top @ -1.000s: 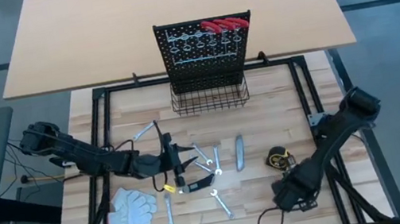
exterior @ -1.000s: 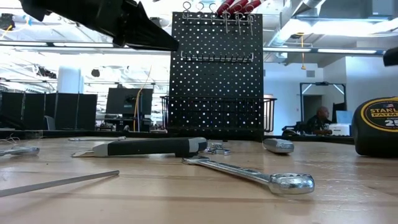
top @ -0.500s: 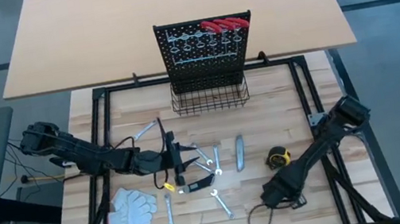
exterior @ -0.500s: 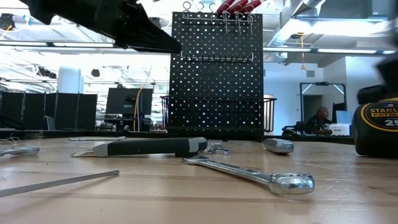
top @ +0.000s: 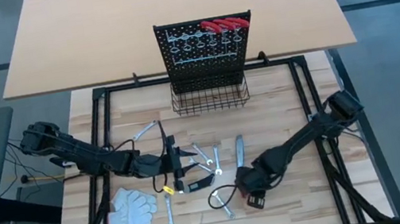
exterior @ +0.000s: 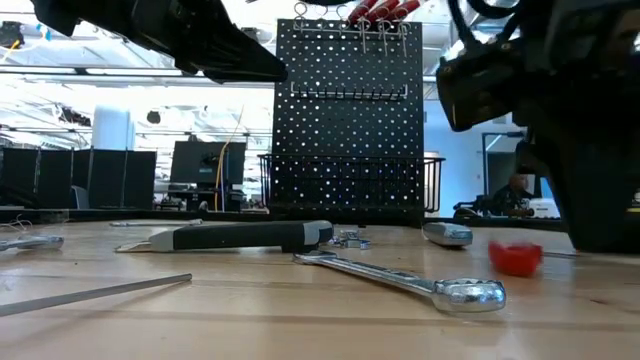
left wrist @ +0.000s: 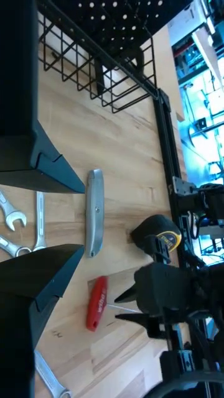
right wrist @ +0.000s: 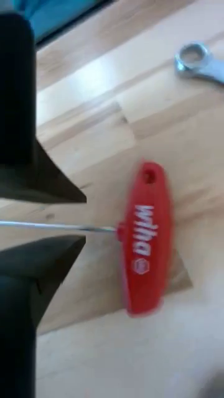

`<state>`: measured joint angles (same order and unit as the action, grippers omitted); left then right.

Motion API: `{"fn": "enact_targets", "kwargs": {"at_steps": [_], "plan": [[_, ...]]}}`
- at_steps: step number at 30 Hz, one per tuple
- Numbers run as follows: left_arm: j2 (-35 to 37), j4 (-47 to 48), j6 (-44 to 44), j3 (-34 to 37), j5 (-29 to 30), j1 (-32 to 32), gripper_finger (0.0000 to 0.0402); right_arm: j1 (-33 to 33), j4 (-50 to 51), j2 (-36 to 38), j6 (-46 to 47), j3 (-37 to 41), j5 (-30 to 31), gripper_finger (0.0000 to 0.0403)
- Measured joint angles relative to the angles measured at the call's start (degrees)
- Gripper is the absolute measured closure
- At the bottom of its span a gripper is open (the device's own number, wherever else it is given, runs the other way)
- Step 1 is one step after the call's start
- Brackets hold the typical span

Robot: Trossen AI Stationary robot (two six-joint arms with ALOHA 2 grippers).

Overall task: Hang tools onto peg board
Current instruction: Hang the red allen wrench on the pegboard

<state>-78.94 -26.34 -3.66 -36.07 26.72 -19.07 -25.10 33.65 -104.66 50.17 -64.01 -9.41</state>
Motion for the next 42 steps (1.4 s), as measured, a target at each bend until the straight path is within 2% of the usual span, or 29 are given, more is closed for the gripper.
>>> {"fn": "enact_targets", "kwargs": {"at_steps": [4,6,8,13,17,20,24,35,38,42], "plan": [[0.0,0.1,0.0,0.0,0.0,0.0,0.0263,1.0,0.8,0.0,-7.6,0.0,-6.5,0.0220],[0.0,0.3,0.0,0.0,0.0,0.0,0.0263,1.5,1.5,0.0,-15.7,-0.7,-11.0,0.0195],[0.0,0.1,0.0,0.0,0.0,0.0,0.0263,1.7,3.1,0.0,-26.1,-2.1,-11.7,0.0179],[0.0,0.0,0.7,0.0,0.0,0.0,0.0263,0.6,3.8,0.0,-60.0,-3.8,-1.7,0.0177],[0.0,0.0,0.7,0.0,0.0,0.0,0.0263,-1.0,3.4,0.0,-77.0,-3.9,8.9,0.0187],[0.0,0.0,0.8,0.0,0.0,0.0,0.0263,-1.5,2.6,0.0,-86.2,-3.9,12.7,0.0193],[0.0,0.2,1.6,0.0,0.0,0.0,0.0263,-0.5,-1.0,-1.3,-90.8,-3.9,13.5,0.0203],[0.0,1.3,2.9,0.0,0.0,0.0,0.0263,2.5,-2.5,-4.4,-91.0,-3.9,11.9,0.0223],[0.0,1.3,2.9,0.0,0.0,0.0,0.0263,2.8,-2.6,-4.5,-88.9,-3.9,10.8,0.0223],[0.0,1.3,3.2,0.0,0.0,0.0,0.0263,3.6,-5.0,-4.2,-81.1,-3.9,9.5,0.0223]]}}
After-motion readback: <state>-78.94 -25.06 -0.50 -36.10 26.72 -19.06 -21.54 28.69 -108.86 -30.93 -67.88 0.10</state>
